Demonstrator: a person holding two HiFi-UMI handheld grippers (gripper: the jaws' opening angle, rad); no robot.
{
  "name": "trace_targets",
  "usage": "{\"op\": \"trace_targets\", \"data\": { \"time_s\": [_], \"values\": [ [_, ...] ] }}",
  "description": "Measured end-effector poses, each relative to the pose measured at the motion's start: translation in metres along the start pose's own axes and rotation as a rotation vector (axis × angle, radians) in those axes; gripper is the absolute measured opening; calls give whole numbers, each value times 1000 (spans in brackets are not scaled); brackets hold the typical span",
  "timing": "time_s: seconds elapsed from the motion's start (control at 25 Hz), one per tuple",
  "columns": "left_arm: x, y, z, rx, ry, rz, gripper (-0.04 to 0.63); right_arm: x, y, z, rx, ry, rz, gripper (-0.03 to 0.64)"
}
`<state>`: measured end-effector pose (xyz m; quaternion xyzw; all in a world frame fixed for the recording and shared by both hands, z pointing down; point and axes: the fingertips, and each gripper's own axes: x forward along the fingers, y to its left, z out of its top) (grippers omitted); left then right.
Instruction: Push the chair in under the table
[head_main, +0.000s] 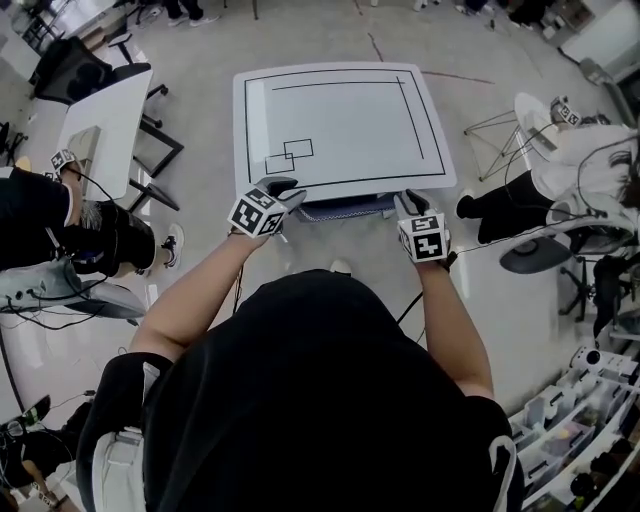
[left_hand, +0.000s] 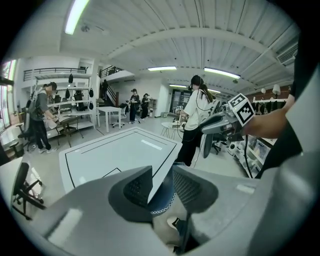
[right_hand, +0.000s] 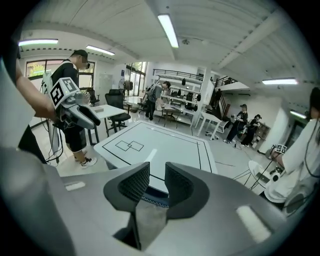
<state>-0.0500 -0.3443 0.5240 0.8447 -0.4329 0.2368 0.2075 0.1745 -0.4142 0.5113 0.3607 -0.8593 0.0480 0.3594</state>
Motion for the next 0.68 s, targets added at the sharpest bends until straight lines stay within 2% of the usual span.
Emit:
{"op": "trace_targets", "data": {
  "time_s": [0.44,0.68],
  "values": [
    [-38,29,18,-45,-116,-8,236,-35,22,35,134,-133,-23,117],
    [-53,41,13,-49,-103,-18,235,-49,29,42,218,-170,-41,114]
  ]
}}
